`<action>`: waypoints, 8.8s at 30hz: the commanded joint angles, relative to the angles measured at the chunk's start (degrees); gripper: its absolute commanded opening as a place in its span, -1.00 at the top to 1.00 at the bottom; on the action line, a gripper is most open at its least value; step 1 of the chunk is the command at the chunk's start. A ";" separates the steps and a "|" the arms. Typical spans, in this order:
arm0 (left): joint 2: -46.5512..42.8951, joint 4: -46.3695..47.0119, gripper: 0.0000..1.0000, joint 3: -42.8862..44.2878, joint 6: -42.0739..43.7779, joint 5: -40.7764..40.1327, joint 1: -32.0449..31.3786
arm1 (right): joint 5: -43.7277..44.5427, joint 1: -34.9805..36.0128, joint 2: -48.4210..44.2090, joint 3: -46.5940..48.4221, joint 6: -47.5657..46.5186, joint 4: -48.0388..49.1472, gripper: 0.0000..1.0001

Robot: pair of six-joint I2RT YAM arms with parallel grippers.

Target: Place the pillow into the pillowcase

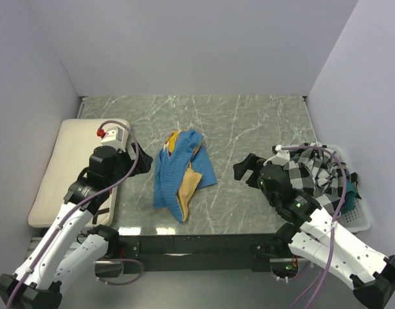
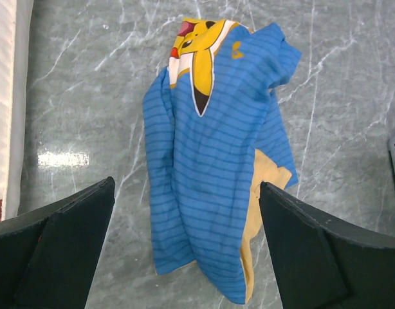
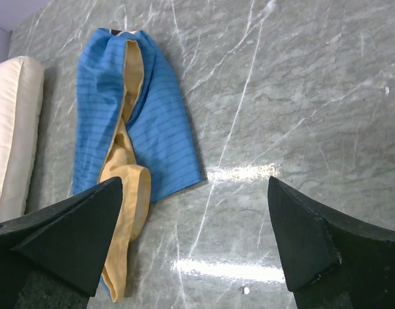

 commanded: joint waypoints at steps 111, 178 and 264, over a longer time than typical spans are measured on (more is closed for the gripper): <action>24.94 3.71 0.98 54.42 2.88 -17.14 1.28 | -8.23 -25.06 53.13 85.44 -22.49 -7.40 1.00; 54.36 13.65 -0.84 21.61 -12.33 -15.62 -34.12 | -16.06 -30.86 65.58 45.51 -13.17 3.15 -0.95; 49.65 -3.48 -0.73 33.67 -22.41 -24.49 -20.71 | -15.69 -32.54 75.10 79.90 -15.63 -4.84 -0.86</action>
